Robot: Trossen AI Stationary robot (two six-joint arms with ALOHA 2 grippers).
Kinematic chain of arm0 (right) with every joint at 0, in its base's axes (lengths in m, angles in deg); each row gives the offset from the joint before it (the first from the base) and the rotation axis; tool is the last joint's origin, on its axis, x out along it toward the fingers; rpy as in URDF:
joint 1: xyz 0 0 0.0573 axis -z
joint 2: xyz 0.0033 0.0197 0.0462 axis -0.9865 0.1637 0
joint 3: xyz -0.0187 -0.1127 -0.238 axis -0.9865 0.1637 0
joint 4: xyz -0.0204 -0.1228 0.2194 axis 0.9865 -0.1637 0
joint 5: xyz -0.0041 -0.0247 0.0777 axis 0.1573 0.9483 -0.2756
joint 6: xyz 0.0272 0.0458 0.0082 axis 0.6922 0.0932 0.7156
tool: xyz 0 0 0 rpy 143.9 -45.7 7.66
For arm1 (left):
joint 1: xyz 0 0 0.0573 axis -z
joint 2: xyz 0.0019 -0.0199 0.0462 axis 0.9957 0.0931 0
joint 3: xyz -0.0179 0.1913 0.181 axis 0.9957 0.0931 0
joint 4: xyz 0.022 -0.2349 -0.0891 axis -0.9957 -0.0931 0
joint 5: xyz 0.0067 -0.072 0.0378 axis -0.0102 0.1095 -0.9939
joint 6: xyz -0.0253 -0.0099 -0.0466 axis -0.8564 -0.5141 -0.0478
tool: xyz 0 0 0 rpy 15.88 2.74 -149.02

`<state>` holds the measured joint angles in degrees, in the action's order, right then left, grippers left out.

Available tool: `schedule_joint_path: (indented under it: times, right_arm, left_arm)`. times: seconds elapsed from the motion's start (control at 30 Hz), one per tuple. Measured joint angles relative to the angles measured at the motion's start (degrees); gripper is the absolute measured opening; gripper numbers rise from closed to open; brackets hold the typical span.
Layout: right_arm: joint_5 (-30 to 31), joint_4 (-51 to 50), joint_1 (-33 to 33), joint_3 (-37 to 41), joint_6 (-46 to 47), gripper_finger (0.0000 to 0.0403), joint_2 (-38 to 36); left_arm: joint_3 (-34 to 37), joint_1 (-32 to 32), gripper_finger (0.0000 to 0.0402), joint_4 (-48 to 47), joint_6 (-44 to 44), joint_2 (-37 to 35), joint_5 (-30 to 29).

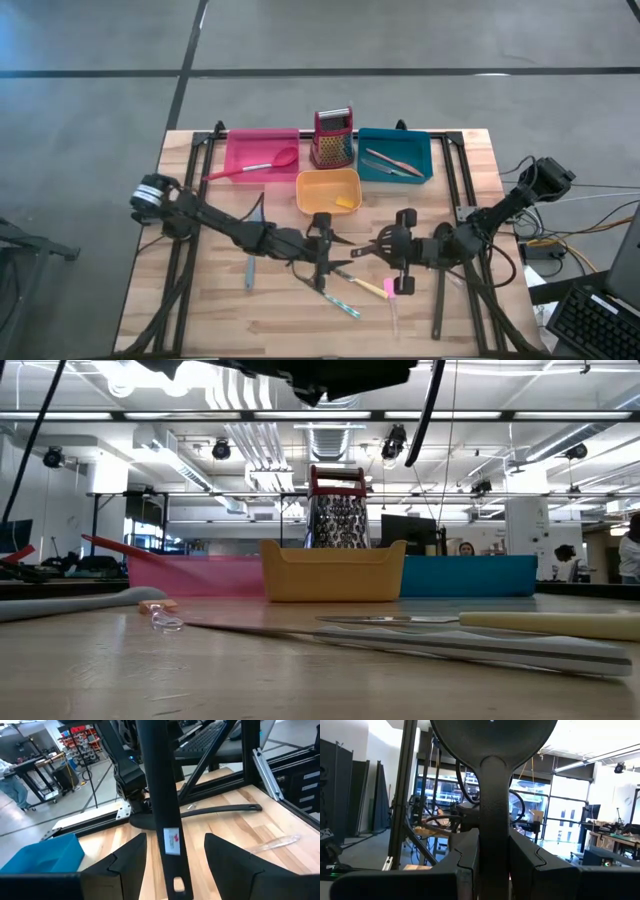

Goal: Pick & Place Kitchen Items
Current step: Put the left black serving spoon into the red bin

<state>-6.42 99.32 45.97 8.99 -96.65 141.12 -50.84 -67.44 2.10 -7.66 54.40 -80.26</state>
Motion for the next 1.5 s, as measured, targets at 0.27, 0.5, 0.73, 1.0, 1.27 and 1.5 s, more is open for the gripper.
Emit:
schedule_joint_path:
  times: [0.27, 0.5, 0.73, 1.0, 1.27, 1.5]
  right_arm:
    - [-0.08, -0.99, 0.12, 0.00, 1.11, 0.0058, 0.00]
    - [-1.39, -1.16, 0.37, 0.00, 1.76, 0.0058, 0.00]
    - [-1.49, -1.27, 0.64, 0.00, 2.69, 0.0058, 0.20]
    - [-1.80, -1.86, 1.02, 0.00, 3.07, 0.0058, 0.22]
    - [-5.83, -3.59, 3.39, 0.00, 7.28, 0.0058, 0.22]
    - [-5.99, -4.14, 3.67, 0.00, 7.52, 0.0058, 0.22]
  left_arm:
    - [-3.84, -0.25, 0.0204, 0.21, 0.46, 2.94, 0.18]
    - [-6.03, -0.39, 0.0204, 1.93, 0.05, 5.49, 2.08]
    - [-7.05, -0.88, 0.0204, 2.34, -0.32, 6.52, 2.05]
    - [-7.06, -1.13, 0.0204, 4.23, -1.75, 6.54, 2.07]
    - [-7.06, -1.42, 0.0181, 4.42, -2.08, 6.54, 2.07]
    - [-7.04, -1.49, 0.0116, 4.40, -2.34, 6.56, 2.04]
